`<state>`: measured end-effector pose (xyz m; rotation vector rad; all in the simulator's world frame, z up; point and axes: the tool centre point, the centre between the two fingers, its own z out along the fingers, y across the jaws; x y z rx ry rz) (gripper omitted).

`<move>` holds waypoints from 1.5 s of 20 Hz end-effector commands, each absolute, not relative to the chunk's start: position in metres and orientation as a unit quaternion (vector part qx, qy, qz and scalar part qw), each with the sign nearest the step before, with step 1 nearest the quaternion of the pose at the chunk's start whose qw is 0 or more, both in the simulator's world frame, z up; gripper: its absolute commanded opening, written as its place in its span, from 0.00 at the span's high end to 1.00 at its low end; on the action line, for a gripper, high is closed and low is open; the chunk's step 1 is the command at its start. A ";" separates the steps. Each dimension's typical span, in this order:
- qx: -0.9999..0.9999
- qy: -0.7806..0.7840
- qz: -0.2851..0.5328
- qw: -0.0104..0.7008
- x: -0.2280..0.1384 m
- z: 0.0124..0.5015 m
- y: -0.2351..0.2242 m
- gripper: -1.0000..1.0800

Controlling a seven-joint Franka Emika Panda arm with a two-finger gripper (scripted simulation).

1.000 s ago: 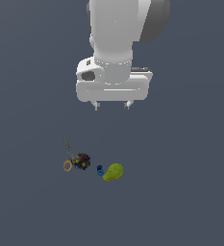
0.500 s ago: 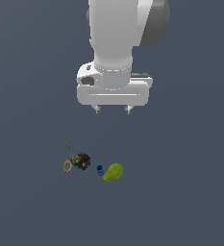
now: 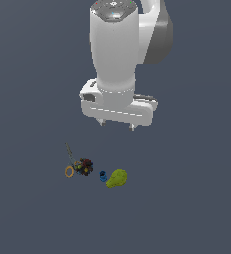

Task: Pick up a designated object from a clutter of objects.

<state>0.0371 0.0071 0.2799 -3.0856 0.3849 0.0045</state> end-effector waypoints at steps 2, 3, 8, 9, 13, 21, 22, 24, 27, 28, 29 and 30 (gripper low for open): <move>-0.984 0.175 0.005 0.020 0.047 0.265 0.008 0.04; -0.982 0.189 0.006 0.021 0.050 0.261 0.008 0.04; -0.965 0.262 0.010 0.025 0.063 0.239 0.010 0.04; -0.961 0.276 0.011 0.025 0.066 0.235 0.010 0.04; -0.943 0.332 0.014 0.025 0.075 0.217 0.010 0.04; -0.897 0.441 0.016 0.022 0.093 0.180 0.010 0.04; -0.891 0.454 0.016 0.021 0.095 0.176 0.010 0.04; -0.877 0.480 0.016 0.019 0.099 0.166 0.010 0.04; -0.855 0.517 0.015 0.016 0.105 0.152 0.010 0.04; -0.848 0.530 0.015 0.015 0.107 0.148 0.009 0.04; -0.840 0.542 0.014 0.014 0.109 0.143 0.009 0.04; -0.832 0.554 0.013 0.013 0.110 0.138 0.009 0.04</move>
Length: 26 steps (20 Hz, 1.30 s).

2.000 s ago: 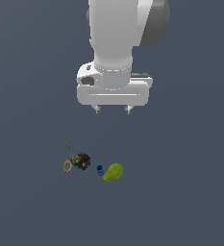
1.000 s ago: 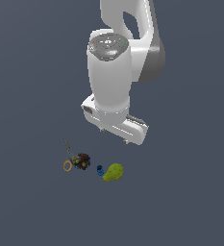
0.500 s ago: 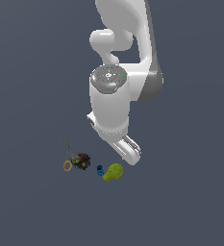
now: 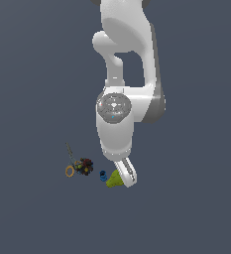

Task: Pick up a designated object from a clutter of objects.

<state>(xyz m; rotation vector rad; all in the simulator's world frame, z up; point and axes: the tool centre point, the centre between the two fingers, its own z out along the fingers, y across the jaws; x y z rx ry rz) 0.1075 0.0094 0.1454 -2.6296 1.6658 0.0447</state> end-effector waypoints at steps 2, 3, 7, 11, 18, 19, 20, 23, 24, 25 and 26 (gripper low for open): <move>-0.817 0.577 0.011 0.010 0.114 0.129 0.009 0.04; -0.810 0.587 0.011 0.009 0.115 0.125 0.009 0.04; -0.784 0.621 0.007 0.005 0.120 0.111 0.008 0.04; -0.764 0.646 0.004 0.003 0.123 0.100 0.007 0.04; -0.746 0.666 0.000 0.000 0.126 0.091 0.007 0.04; -0.745 0.667 0.000 0.000 0.126 0.091 0.007 0.04; -0.745 0.667 0.000 0.000 0.126 0.091 0.007 0.04; -0.746 0.665 0.000 0.000 0.126 0.090 0.007 0.04; -0.746 0.665 0.000 0.000 0.126 0.088 0.007 0.04; -0.746 0.666 0.000 0.000 0.126 0.085 0.007 0.04; -0.746 0.666 0.000 0.000 0.126 0.081 0.007 0.04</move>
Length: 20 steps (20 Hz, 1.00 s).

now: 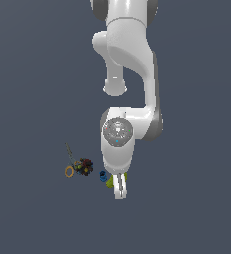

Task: Pick up a designated object from a clutter of objects.

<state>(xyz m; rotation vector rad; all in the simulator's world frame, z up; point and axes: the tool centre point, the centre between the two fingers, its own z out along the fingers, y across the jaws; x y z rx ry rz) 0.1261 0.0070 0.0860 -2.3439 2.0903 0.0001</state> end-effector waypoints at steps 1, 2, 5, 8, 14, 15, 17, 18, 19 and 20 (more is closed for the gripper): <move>-0.746 0.666 0.000 0.000 0.125 0.077 0.007 0.04; -0.746 0.666 0.000 0.000 0.125 0.072 0.007 0.04; -0.745 0.667 0.000 0.000 0.125 0.055 0.006 0.04; -0.745 0.667 0.000 0.000 0.125 0.044 0.007 0.04; -0.745 0.667 0.000 0.000 0.126 0.041 0.006 1.00; -0.745 0.667 0.000 0.000 0.126 0.041 0.006 1.00; -0.745 0.667 0.000 0.000 0.126 0.041 0.006 1.00; -0.745 0.667 0.000 0.000 0.126 0.041 0.006 1.00; -0.745 0.667 0.000 0.000 0.126 0.041 0.006 1.00; -0.745 0.667 0.000 0.000 0.126 0.041 0.006 1.00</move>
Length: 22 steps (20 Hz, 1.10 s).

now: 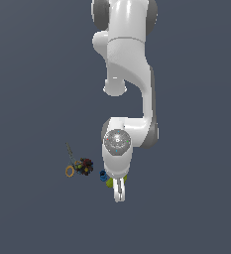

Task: Pick up a designated object from a clutter of objects.

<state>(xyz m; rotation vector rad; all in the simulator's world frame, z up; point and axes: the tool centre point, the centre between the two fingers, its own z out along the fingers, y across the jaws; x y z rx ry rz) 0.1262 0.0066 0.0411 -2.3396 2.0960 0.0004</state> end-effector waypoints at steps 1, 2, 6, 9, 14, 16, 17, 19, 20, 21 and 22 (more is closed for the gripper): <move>-0.745 0.667 0.000 0.000 0.126 0.041 0.006 1.00; -0.745 0.667 0.000 0.000 0.126 0.041 0.006 1.00; -0.745 0.667 0.000 0.000 0.125 0.043 0.007 1.00; -0.745 0.667 0.000 0.000 0.123 0.049 0.010 1.00; -0.745 0.667 0.001 0.001 0.116 0.068 0.018 1.00; -0.745 0.667 0.001 0.001 0.112 0.079 0.022 1.00; -0.745 0.667 0.001 0.001 0.109 0.085 0.024 1.00; -0.745 0.667 0.001 0.001 0.104 0.099 0.030 1.00; -0.745 0.667 0.001 0.001 0.101 0.107 0.033 1.00; -0.745 0.667 0.001 0.001 0.098 0.115 0.037 1.00; -0.745 0.667 0.001 0.001 0.095 0.124 0.040 1.00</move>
